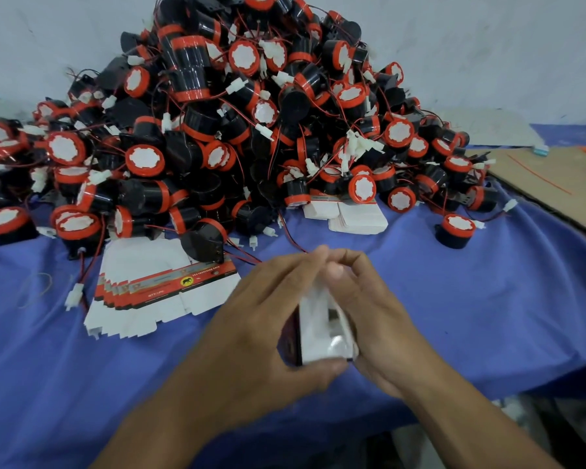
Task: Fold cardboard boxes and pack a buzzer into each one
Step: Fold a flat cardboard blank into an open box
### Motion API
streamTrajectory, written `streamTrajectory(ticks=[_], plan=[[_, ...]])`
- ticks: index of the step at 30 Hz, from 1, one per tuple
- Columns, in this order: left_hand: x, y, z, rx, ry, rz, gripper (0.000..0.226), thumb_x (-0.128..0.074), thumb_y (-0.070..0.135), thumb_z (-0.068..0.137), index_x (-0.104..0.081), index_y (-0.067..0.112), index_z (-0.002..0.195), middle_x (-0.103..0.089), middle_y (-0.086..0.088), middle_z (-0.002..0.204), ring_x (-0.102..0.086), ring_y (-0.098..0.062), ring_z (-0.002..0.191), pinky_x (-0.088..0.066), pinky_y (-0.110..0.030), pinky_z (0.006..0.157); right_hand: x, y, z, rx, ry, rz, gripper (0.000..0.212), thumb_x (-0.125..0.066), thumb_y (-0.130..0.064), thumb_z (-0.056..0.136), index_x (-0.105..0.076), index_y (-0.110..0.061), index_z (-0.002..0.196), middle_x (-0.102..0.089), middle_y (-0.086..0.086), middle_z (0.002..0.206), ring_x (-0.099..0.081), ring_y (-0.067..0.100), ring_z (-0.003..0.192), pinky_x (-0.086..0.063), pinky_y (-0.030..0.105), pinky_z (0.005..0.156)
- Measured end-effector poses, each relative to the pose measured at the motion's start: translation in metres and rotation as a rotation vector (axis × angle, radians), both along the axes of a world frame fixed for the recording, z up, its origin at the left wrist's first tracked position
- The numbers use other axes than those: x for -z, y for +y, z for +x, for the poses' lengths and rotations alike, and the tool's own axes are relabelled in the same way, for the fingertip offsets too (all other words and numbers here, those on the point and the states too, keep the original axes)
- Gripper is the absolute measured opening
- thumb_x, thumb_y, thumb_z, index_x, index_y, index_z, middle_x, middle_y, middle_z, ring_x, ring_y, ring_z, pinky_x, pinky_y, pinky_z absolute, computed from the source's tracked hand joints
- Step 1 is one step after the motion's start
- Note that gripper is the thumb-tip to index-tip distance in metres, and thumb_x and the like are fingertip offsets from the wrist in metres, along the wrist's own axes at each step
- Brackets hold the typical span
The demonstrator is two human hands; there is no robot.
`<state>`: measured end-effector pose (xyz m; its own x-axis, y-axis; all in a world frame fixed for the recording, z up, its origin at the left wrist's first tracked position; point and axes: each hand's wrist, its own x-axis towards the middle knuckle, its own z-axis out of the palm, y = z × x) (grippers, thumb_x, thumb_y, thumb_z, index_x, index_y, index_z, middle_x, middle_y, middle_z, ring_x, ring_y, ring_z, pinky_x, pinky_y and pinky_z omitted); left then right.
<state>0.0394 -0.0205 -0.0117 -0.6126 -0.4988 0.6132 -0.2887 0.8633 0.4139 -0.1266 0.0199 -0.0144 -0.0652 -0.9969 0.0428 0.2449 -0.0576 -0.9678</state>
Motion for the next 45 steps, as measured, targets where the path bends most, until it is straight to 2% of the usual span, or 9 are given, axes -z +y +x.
streamTrajectory(ticks=[6,14,20,25,32,36,38,41,45], plan=[[0.0,-0.005,0.0,-0.173,0.092,0.01,0.082,-0.072,0.05,0.075,-0.052,0.0,0.138,-0.053,-0.006,0.131,-0.052,-0.018,0.123,-0.041,-0.022,0.103,-0.001,0.001,-0.005,-0.084,-0.095,0.004,0.065,-0.069,-0.048,0.077,-0.059,-0.024,0.136,-0.066,0.003,0.133,-0.063,0.021,0.122,-0.054,0.036,0.095],[0.006,-0.002,-0.007,-0.149,-0.075,-0.069,0.07,-0.07,0.048,0.078,-0.057,0.01,0.135,-0.049,-0.003,0.134,-0.05,-0.023,0.122,-0.044,-0.045,0.098,0.006,0.002,-0.005,-0.025,0.232,-0.034,0.048,-0.064,-0.034,0.091,-0.054,-0.031,0.138,-0.071,0.0,0.121,-0.068,0.022,0.113,-0.057,0.044,0.095],[0.003,0.0,-0.006,-0.083,0.003,0.042,0.065,-0.07,0.041,0.077,-0.058,0.008,0.131,-0.048,0.0,0.133,-0.052,-0.016,0.122,-0.046,-0.025,0.097,0.011,0.003,0.0,0.001,0.372,-0.115,0.052,-0.057,-0.036,0.098,-0.044,-0.03,0.147,-0.07,-0.007,0.123,-0.066,0.013,0.116,-0.055,0.038,0.097],[0.001,0.0,-0.002,-0.077,0.057,-0.014,0.064,-0.076,0.037,0.077,-0.06,0.003,0.13,-0.053,-0.007,0.131,-0.054,-0.016,0.123,-0.043,-0.021,0.099,0.005,0.005,0.004,0.044,0.458,-0.219,0.035,-0.049,-0.026,0.106,-0.055,-0.057,0.121,-0.068,-0.014,0.118,-0.066,0.007,0.108,-0.055,0.022,0.086],[0.008,0.0,-0.004,-0.132,0.101,-0.087,0.063,-0.075,0.035,0.077,-0.06,0.001,0.129,-0.055,-0.011,0.131,-0.053,-0.016,0.123,-0.045,-0.022,0.099,0.011,0.007,0.01,0.007,0.462,-0.105,0.061,-0.043,-0.049,0.099,-0.021,-0.045,0.156,-0.033,-0.028,0.156,-0.027,-0.008,0.145,-0.028,0.035,0.123],[0.013,0.001,-0.005,-0.17,0.09,-0.133,0.064,-0.074,0.04,0.081,-0.061,-0.003,0.127,-0.056,-0.015,0.13,-0.054,-0.022,0.122,-0.049,-0.029,0.096,0.015,0.007,0.011,0.008,0.42,-0.08,0.059,-0.043,-0.064,0.096,-0.016,-0.064,0.149,-0.023,-0.037,0.157,-0.014,-0.012,0.147,-0.019,0.037,0.126],[0.013,0.0,-0.005,-0.196,0.083,-0.151,0.065,-0.076,0.04,0.08,-0.061,-0.003,0.126,-0.056,-0.016,0.13,-0.056,-0.024,0.12,-0.05,-0.031,0.093,0.014,0.006,0.009,-0.017,0.297,-0.074,0.058,-0.047,-0.066,0.087,-0.029,-0.068,0.142,-0.03,-0.033,0.157,-0.018,-0.002,0.151,-0.02,0.043,0.125],[0.014,0.001,-0.008,-0.221,0.101,-0.171,0.067,-0.082,0.038,0.077,-0.062,-0.004,0.126,-0.056,-0.018,0.129,-0.056,-0.026,0.12,-0.046,-0.024,0.1,0.012,0.004,0.005,-0.007,0.106,-0.11,0.043,-0.059,-0.041,0.092,-0.057,-0.052,0.134,-0.058,-0.018,0.143,-0.05,0.009,0.137,-0.043,0.042,0.113],[0.017,0.008,-0.016,-0.215,0.129,-0.205,0.062,-0.072,0.039,0.087,-0.059,-0.005,0.128,-0.054,-0.019,0.131,-0.054,-0.026,0.124,-0.047,-0.027,0.102,0.008,0.008,0.0,0.09,0.386,-0.206,0.048,-0.057,-0.031,0.098,-0.05,-0.039,0.145,-0.062,-0.01,0.135,-0.06,0.01,0.124,-0.053,0.031,0.098]])
